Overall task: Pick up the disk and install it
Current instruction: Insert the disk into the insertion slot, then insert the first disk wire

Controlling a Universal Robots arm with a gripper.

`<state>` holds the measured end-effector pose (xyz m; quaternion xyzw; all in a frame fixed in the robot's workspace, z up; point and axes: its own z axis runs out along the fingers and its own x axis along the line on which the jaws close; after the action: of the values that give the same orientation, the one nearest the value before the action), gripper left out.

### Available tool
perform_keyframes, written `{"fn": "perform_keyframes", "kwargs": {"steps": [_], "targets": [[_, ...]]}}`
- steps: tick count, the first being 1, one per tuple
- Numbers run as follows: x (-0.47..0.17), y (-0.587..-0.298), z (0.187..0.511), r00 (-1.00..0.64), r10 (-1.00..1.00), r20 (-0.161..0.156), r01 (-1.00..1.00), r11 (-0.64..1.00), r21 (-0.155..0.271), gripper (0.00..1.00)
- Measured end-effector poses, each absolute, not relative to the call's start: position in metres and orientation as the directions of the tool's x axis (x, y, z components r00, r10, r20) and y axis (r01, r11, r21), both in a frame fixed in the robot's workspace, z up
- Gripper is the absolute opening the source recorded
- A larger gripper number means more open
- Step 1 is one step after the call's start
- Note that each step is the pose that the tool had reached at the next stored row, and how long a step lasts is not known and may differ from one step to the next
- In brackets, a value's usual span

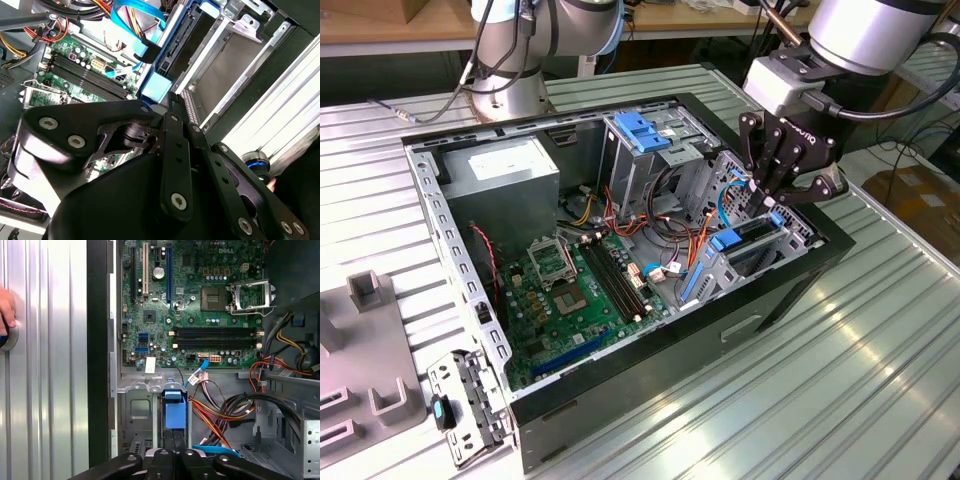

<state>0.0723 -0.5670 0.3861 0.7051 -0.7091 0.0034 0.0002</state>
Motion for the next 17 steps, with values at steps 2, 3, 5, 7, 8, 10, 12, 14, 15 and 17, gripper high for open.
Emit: {"fn": "perform_keyframes", "kwargs": {"steps": [2, 3, 5, 7, 8, 10, 12, 14, 15, 17], "targets": [[0.072, -0.567, 0.386, -0.006, -1.000, 0.006, -1.000, 0.006, -0.005, 0.12], [0.072, -0.567, 0.386, -0.006, -1.000, 0.007, -1.000, 0.006, -0.005, 0.12], [0.072, -0.567, 0.386, -0.006, -1.000, 0.008, -1.000, 0.006, -0.006, 0.12], [0.072, -0.567, 0.386, -0.006, -1.000, 0.009, -1.000, 0.006, -0.006, 0.12], [0.072, -0.567, 0.386, -0.006, -1.000, 0.009, -1.000, 0.006, -0.006, 0.12], [0.073, -0.567, 0.386, -0.006, -1.000, 0.009, -1.000, 0.006, -0.006, 0.12], [0.079, -0.567, 0.386, -0.006, -1.000, 0.010, -1.000, 0.006, -0.005, 0.12], [0.090, -0.567, 0.386, -0.005, -1.000, 0.009, -1.000, 0.005, -0.003, 0.12], [0.093, -0.567, 0.386, -0.005, -1.000, 0.009, -1.000, 0.005, -0.002, 0.12], [0.102, -0.567, 0.386, -0.002, -1.000, 0.009, -1.000, 0.002, -0.001, 0.12]]}}
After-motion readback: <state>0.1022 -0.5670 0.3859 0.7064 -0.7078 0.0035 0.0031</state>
